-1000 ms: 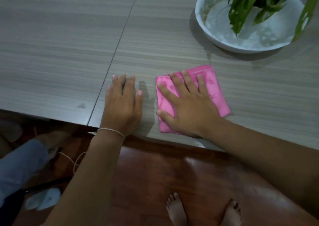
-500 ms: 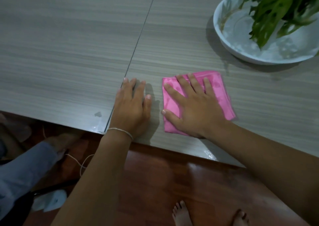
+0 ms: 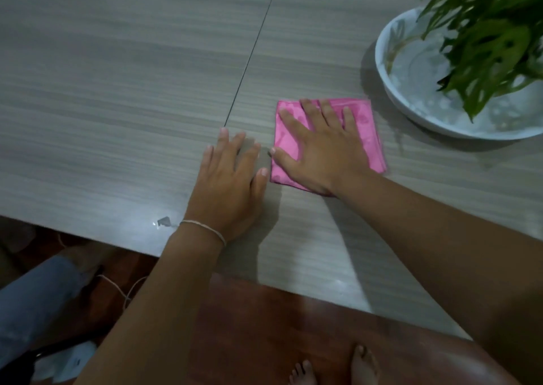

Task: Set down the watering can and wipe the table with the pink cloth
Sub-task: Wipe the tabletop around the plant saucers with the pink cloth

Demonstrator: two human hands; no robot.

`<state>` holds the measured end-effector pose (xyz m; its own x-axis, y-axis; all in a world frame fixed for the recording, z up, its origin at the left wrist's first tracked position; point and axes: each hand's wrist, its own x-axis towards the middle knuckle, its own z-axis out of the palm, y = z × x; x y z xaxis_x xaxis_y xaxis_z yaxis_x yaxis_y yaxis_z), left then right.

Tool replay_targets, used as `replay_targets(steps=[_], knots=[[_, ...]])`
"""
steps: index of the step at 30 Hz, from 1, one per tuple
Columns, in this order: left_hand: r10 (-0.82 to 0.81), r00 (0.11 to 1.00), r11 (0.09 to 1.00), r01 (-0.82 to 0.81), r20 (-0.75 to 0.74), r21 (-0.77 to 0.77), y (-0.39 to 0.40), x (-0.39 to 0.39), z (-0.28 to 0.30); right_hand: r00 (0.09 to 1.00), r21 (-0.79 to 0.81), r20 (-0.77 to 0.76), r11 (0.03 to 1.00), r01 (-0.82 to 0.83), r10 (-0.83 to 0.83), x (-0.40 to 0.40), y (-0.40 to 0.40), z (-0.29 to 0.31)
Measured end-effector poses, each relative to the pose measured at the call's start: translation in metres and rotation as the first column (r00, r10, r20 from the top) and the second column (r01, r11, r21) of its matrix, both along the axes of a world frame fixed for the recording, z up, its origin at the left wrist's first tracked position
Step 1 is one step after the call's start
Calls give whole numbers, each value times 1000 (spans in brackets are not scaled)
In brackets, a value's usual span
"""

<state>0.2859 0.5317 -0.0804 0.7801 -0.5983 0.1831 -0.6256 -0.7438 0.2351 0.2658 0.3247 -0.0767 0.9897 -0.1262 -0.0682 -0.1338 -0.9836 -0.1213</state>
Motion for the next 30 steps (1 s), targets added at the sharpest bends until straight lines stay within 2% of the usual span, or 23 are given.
replay_targets(steps=[4,9,13,20,30], knots=[[45,999,999,-45,22,-27,-15,32,9,1000,-12,28,1000,16,-15,34,-11,-2],[62,998,998,-62,23,9,-35,72,9,999,-38,37,999,10,-8,81,-29,-3],[20,1000,999,-20,1,36,-52,96,7,999,-48,38,999,-3,5,112,-41,-3],[7,999,1000,-7,-37,-8,-74,133,1,999,-54,50,999,-1,4,165,-58,-3],[7,1000,997,-9,-25,-80,-73,144,-10,998,-83,59,997,-2,7,222,-72,-5]])
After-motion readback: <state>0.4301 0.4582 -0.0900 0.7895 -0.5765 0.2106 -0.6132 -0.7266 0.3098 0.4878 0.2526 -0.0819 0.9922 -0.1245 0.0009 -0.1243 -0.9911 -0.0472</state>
